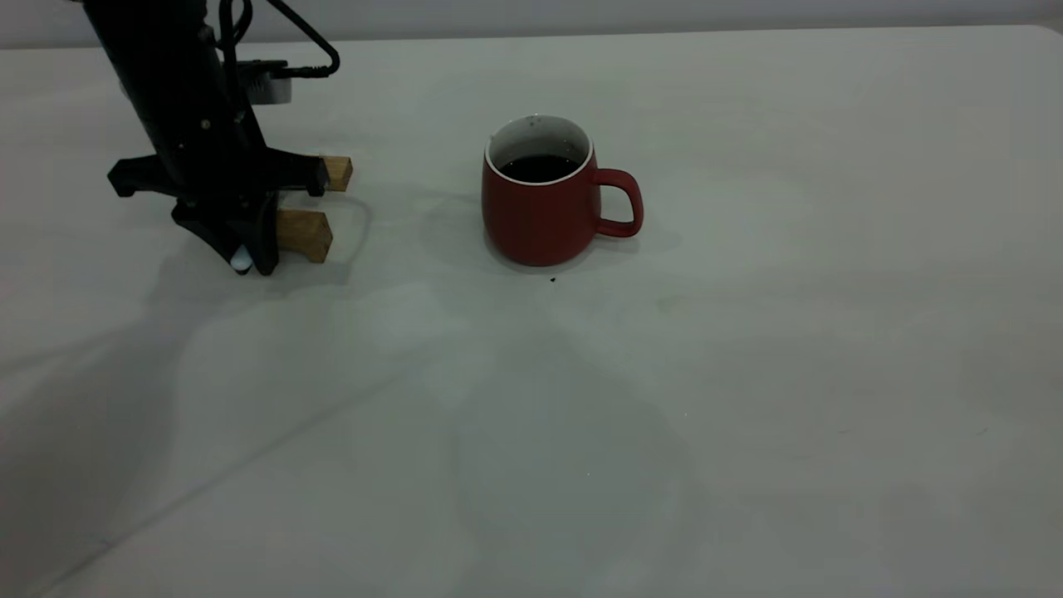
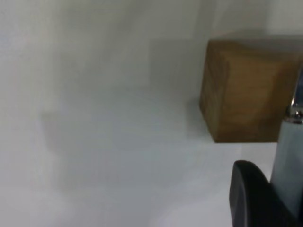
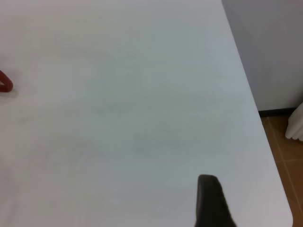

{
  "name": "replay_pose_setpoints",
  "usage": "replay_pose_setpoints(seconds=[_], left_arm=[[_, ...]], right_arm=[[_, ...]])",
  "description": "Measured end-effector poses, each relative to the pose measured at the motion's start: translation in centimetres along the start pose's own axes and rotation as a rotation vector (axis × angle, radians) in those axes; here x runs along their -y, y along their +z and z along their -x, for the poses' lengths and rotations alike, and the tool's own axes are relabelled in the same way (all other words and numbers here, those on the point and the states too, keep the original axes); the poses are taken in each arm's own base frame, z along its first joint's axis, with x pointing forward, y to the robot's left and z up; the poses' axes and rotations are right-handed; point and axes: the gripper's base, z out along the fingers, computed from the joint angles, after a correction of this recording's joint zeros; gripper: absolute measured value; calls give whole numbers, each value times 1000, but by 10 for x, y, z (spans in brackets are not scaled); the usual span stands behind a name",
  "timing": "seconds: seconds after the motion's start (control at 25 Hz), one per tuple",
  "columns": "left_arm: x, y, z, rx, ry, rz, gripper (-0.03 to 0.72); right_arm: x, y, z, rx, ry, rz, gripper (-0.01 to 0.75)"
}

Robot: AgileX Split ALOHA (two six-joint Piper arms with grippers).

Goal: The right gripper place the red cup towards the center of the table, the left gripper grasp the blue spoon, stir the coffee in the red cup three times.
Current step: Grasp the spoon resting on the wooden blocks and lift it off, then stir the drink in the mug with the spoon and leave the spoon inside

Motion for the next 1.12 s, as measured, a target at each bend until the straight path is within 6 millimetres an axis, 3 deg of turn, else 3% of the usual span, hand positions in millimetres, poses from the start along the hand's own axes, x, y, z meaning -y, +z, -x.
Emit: replay_pose_setpoints(seconds=[0.16, 0.4, 0.68, 0.92, 1.12], left_arm=[[13, -35, 11, -21, -77, -111, 151], [50, -93, 25, -59, -271, -509, 151], [74, -113, 27, -221, -570, -828, 151], [86, -123, 24, -412, -774, -918, 151], [91, -129, 22, -506, -827, -972, 151]], right_arm=[[0, 0, 0, 0, 0, 0, 492], [0, 0, 0, 0, 0, 0, 492], [0, 0, 0, 0, 0, 0, 492], [0, 0, 0, 0, 0, 0, 492], [0, 0, 0, 0, 0, 0, 492]])
